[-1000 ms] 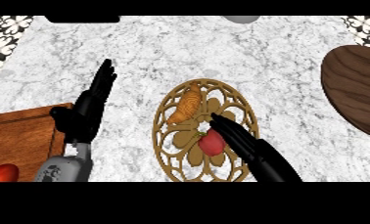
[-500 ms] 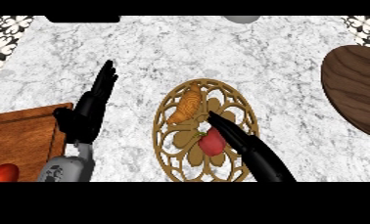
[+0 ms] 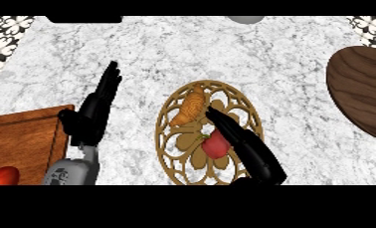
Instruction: Pick the bell pepper from the placemat and place it in the bowl
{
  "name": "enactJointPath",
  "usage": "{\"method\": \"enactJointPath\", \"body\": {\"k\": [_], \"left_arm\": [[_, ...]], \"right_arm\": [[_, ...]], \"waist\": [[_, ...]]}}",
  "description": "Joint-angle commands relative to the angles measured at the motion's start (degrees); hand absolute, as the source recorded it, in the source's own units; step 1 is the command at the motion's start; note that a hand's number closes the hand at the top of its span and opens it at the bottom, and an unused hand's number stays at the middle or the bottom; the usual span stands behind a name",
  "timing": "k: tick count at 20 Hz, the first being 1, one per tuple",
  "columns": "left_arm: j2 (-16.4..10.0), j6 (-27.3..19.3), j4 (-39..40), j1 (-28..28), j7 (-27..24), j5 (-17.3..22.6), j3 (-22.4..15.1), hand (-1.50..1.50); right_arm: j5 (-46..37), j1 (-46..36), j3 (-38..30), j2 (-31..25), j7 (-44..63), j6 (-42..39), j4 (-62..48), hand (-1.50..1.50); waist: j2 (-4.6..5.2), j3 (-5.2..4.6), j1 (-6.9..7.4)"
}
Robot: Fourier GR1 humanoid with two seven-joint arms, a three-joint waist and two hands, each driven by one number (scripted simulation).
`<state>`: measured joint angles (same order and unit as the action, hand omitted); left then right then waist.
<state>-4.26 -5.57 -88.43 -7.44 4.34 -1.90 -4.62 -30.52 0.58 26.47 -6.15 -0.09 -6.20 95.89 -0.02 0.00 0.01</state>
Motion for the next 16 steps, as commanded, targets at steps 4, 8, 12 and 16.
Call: {"method": "enactJointPath", "body": {"k": [4, 8, 12, 16], "left_arm": [[1.2, -0.5, 0.8, -0.7, -0.2, -1.3, 0.2, 0.0], [1.2, 0.5, -0.9, 0.5, 0.1, -1.1, 1.0, 0.0], [2.1, -0.8, -0.5, -1.0, 1.7, -2.2, 0.2, 0.0], [0.4, 1.6, -0.4, -0.8, 1.2, -0.7, 1.7, 0.0]], "right_arm": [[-7.7, -2.1, -0.4, 1.4, 0.2, 3.4, -5.6, -1.5], [-7.0, -4.7, -2.6, 2.5, -3.3, 1.1, -11.2, -1.5], [-10.6, -4.7, 1.6, -0.4, -9.7, 1.2, -13.7, 1.5], [-13.7, -5.6, 3.2, -1.9, -7.5, -2.3, -7.7, 1.5]], "waist": [[-0.01, 0.0, -0.01], [0.0, 0.0, 0.05], [0.03, 0.01, 0.08], [-0.03, -0.01, -0.06]]}}
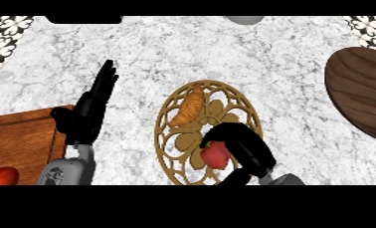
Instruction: Pick the bell pepper from the placemat and place it in the bowl
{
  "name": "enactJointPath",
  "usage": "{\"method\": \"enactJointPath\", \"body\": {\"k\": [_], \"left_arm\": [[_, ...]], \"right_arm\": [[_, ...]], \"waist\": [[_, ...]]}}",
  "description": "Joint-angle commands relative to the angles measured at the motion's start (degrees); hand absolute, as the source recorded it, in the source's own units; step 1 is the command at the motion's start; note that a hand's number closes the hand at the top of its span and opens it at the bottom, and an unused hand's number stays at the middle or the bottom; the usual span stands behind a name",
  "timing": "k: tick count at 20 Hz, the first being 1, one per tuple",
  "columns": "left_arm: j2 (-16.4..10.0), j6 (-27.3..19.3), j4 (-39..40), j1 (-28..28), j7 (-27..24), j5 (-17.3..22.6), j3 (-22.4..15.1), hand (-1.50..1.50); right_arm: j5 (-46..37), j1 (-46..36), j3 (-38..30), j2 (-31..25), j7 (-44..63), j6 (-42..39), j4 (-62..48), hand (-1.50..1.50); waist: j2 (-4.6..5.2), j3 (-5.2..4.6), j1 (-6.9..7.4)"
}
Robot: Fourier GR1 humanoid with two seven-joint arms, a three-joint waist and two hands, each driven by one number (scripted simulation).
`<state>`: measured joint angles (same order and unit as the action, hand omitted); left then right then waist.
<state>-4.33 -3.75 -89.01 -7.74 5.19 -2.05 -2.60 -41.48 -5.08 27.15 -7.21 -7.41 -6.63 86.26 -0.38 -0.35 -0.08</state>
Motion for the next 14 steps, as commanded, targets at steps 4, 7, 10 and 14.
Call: {"method": "enactJointPath", "body": {"k": [4, 7, 10, 14], "left_arm": [[0.5, 0.5, 2.7, -0.2, -3.8, -1.0, 0.0, 0.0], [-0.1, 0.5, 1.5, -0.5, -0.8, -0.2, 0.8, 0.0], [0.5, -0.5, 0.9, 2.1, -2.2, -0.2, 1.0, 0.0], [-1.4, 1.0, 0.1, 2.5, -2.4, 0.5, 2.1, 0.0]], "right_arm": [[-3.6, 3.6, 4.3, 1.8, -2.8, 0.9, -0.3, 1.5], [6.4, 8.0, -3.9, -5.9, -8.8, -4.0, 3.6, 1.5], [15.7, 17.6, -11.5, -16.9, -16.1, -9.5, 7.2, 1.5], [25.2, 25.4, -20.8, -26.9, -25.7, -15.7, 11.1, 1.5]], "waist": [[0.36, 0.34, -0.04], [0.34, 0.36, -0.59], [0.17, 0.37, -3.07], [0.08, 0.32, -2.27]]}}
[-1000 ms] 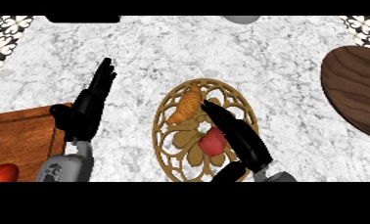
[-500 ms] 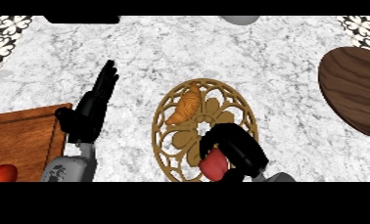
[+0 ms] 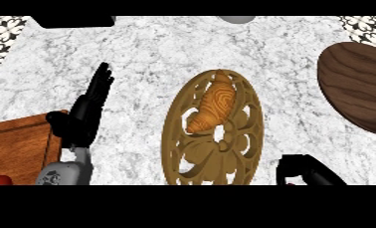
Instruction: Pick the bell pepper from the placemat and place it in the bowl
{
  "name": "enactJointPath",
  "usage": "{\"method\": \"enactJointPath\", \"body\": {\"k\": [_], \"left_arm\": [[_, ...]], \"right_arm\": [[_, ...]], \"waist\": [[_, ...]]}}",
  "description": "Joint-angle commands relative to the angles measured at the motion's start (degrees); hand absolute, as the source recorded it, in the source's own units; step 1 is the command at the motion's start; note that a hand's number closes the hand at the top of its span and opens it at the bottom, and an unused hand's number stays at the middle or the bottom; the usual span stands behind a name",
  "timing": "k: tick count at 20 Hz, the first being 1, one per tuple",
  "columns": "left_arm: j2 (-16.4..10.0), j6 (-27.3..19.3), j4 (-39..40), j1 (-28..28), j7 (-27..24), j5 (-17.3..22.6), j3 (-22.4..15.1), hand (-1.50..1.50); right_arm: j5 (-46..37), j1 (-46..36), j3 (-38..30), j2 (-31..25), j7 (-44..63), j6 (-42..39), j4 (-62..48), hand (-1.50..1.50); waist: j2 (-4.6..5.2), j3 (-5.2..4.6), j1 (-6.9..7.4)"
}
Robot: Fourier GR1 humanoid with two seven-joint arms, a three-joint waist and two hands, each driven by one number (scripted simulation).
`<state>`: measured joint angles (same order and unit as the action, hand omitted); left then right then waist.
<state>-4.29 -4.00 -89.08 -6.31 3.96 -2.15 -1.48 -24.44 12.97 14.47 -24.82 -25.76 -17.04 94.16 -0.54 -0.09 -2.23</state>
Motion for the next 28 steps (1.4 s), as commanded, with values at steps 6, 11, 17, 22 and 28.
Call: {"method": "enactJointPath", "body": {"k": [6, 11, 17, 22, 28], "left_arm": [[0.8, 0.0, -0.4, 3.0, -1.4, -1.2, -1.6, 0.0], [1.6, -1.9, -1.8, -0.1, 2.0, -2.0, -1.8, 0.0], [-2.1, 1.2, -0.8, -0.7, 1.7, 1.7, 3.1, 0.0], [0.6, 0.5, 2.1, -2.3, -0.1, -0.6, -0.1, 0.0], [2.6, -0.9, -2.2, 0.8, 1.2, -2.7, -3.4, 0.0]], "right_arm": [[19.0, 18.8, -18.0, -11.8, -22.9, -8.2, 10.4, 1.5], [27.8, 21.5, -29.5, -12.9, -22.2, -6.4, 20.4, 1.5], [39.7, 31.0, -46.5, -14.6, -14.4, -9.6, 30.9, 1.5], [49.8, 26.2, -55.9, -16.9, 1.3, -10.5, 35.6, 1.5], [56.8, 12.4, -54.6, -23.3, 20.8, -2.2, 34.0, 1.5]], "waist": [[0.15, 0.06, 0.19], [0.14, 0.02, 0.14], [0.18, -0.02, 0.26], [0.42, -0.02, 0.93], [0.58, 0.03, 2.51]]}}
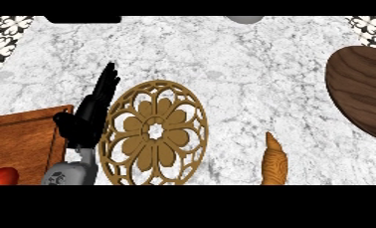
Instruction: Pick the bell pepper from the placemat and place it in the bowl
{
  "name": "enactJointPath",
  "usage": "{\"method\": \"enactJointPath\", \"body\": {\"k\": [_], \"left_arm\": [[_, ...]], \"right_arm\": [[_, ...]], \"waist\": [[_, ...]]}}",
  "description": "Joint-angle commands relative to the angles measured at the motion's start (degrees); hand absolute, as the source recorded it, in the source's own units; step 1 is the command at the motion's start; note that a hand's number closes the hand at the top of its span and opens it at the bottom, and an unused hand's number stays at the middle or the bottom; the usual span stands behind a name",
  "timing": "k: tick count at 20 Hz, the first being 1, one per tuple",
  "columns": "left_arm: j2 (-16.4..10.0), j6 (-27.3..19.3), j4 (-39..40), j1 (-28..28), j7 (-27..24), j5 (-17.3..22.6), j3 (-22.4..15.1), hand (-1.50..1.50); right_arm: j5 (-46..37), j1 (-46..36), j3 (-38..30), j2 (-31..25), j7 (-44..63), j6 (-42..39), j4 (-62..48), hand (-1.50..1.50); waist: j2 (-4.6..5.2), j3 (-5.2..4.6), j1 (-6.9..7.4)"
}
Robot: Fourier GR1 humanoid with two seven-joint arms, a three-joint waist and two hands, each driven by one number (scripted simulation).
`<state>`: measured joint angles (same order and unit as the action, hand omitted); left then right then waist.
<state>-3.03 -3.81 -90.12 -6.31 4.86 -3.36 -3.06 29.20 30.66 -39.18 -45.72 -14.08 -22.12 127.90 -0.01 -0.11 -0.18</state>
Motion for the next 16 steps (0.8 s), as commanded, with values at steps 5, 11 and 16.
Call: {"method": "enactJointPath", "body": {"k": [5, 11, 16], "left_arm": [[0.9, -0.1, -1.9, -1.6, 4.1, -0.5, -1.2, 0.0], [2.4, -0.5, 4.7, -2.9, -1.4, -1.5, -1.6, 0.0], [-0.8, 2.2, -1.3, -2.3, 3.2, 0.8, 0.3, 0.0]], "right_arm": [[0.6, -15.8, 4.1, -7.7, 13.0, 2.2, -10.3, 1.5], [-17.9, -24.4, 11.4, -12.5, 10.5, 8.5, -19.9, 1.5], [-31.4, -29.4, 18.6, -10.1, 0.5, 12.3, -33.0, 1.5]], "waist": [[0.11, 0.1, 0.79], [0.65, 0.11, 1.95], [0.42, 0.19, 2.29]]}}
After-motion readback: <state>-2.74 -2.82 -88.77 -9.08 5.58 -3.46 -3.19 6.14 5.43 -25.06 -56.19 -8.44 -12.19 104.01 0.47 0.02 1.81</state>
